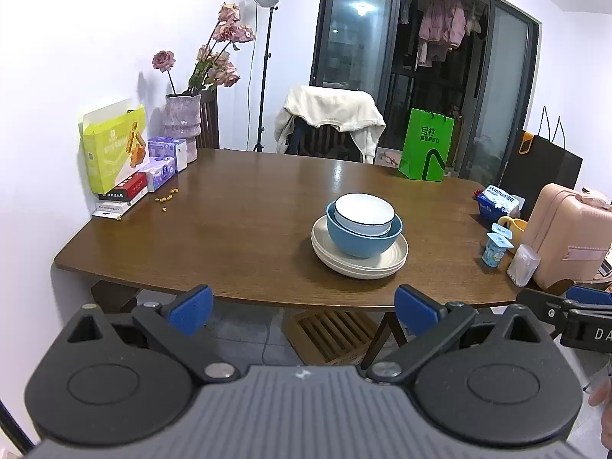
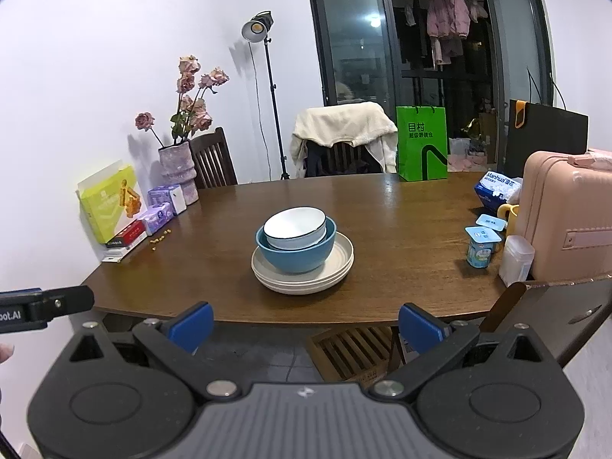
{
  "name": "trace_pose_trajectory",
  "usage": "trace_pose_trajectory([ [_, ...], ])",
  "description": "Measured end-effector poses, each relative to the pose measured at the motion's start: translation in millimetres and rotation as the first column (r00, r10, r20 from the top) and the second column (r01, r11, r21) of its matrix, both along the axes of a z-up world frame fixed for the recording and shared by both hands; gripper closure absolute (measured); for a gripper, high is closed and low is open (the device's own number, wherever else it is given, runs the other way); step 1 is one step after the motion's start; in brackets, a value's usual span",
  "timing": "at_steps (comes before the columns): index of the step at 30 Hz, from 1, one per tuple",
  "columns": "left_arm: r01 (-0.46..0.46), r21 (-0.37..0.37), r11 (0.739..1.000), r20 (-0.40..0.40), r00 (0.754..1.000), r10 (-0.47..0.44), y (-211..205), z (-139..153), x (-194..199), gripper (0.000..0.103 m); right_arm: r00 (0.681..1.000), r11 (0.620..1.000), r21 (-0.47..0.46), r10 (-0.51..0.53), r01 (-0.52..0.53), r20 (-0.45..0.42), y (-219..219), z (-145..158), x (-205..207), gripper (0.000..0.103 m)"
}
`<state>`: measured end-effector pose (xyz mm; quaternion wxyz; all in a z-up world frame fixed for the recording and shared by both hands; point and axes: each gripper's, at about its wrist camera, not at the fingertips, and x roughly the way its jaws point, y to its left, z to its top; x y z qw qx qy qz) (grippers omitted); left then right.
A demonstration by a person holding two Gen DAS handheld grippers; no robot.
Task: Organize plates and bowls
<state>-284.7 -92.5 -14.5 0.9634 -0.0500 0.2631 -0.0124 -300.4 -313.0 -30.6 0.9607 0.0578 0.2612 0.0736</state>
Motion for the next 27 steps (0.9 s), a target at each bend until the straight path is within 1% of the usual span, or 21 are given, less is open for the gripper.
trace_pose_trajectory([
  [27,0.006,-0.004,1.0,-0.001,1.0,-0.006,-2.2,-0.5,1.6,0.0,1.0,1.0,0.0,0.0,0.0,0.0,-1.0,-0.8,0.1,0.0],
])
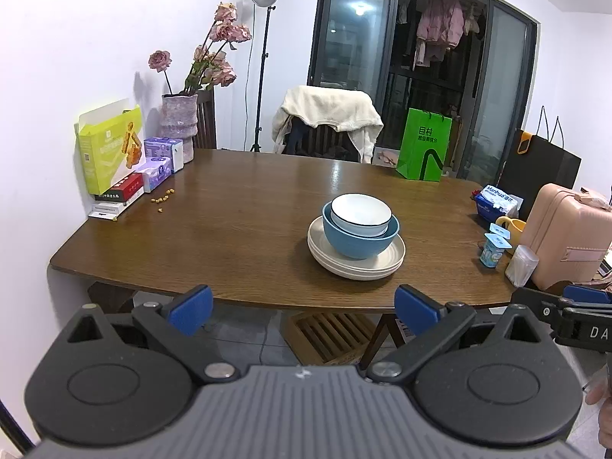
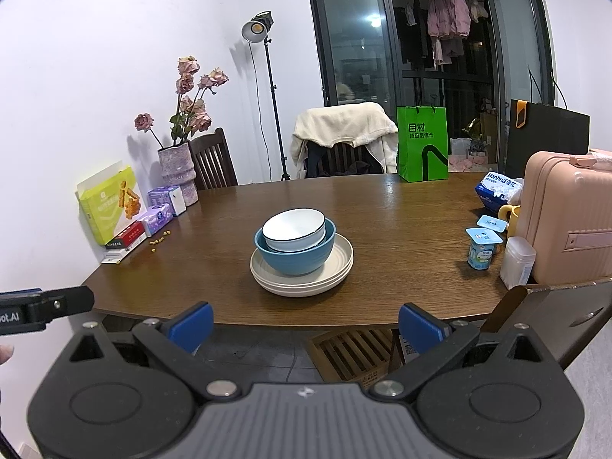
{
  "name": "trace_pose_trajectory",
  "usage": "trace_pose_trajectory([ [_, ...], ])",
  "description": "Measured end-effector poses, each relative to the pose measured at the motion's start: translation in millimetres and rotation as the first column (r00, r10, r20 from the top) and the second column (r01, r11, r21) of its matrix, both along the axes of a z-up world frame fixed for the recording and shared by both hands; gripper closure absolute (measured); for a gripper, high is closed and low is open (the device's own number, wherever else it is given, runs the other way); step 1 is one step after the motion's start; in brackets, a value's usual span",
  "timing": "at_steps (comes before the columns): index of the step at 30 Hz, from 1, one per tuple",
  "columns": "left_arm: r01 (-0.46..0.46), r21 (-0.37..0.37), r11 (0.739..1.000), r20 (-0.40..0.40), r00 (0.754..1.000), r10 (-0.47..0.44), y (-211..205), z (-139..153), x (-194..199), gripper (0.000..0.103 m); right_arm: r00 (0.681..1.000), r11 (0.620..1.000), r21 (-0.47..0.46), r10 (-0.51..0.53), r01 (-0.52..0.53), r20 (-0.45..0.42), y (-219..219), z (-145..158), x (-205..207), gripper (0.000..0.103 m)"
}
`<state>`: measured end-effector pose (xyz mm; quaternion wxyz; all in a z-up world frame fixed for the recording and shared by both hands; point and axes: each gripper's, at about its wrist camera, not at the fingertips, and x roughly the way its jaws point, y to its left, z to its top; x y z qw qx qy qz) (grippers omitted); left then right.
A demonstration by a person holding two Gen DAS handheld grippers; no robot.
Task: Organize plates and bowls
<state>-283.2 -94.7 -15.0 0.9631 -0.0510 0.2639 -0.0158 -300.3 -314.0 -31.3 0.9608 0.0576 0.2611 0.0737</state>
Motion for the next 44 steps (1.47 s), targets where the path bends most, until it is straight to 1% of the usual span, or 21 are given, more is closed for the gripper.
trace_pose_trajectory([
  [28,0.005,-0.007,1.0,0.012,1.0,-0.005,-3.0,2.5,2.9,0.0,1.0,1.0,-0.002,-0.002,0.002,0.001,-1.6,0.6,2.2,0.0],
  [37,0.002,0.001,1.0,0.04,0.999,-0.002,1.7,1.9,2.3,0.0,1.0,1.0,-0.002,-0.004,0.004,-0.002,-2.4,0.6,4.9,0.0],
  [41,0.006,0.008,1.0,0.032,0.999,-0.006,0.8,-0.1,3.9,0.0,1.0,1.0,-0.003,-0.005,0.005,-0.007,-0.1,0.1,8.1,0.0],
  [44,0.01,-0.005,1.0,0.027,1.0,-0.01,2.1,-1.1,4.4,0.0,1.0,1.0,-0.003,-0.004,0.004,-0.009,1.1,-1.3,8.9,0.0],
])
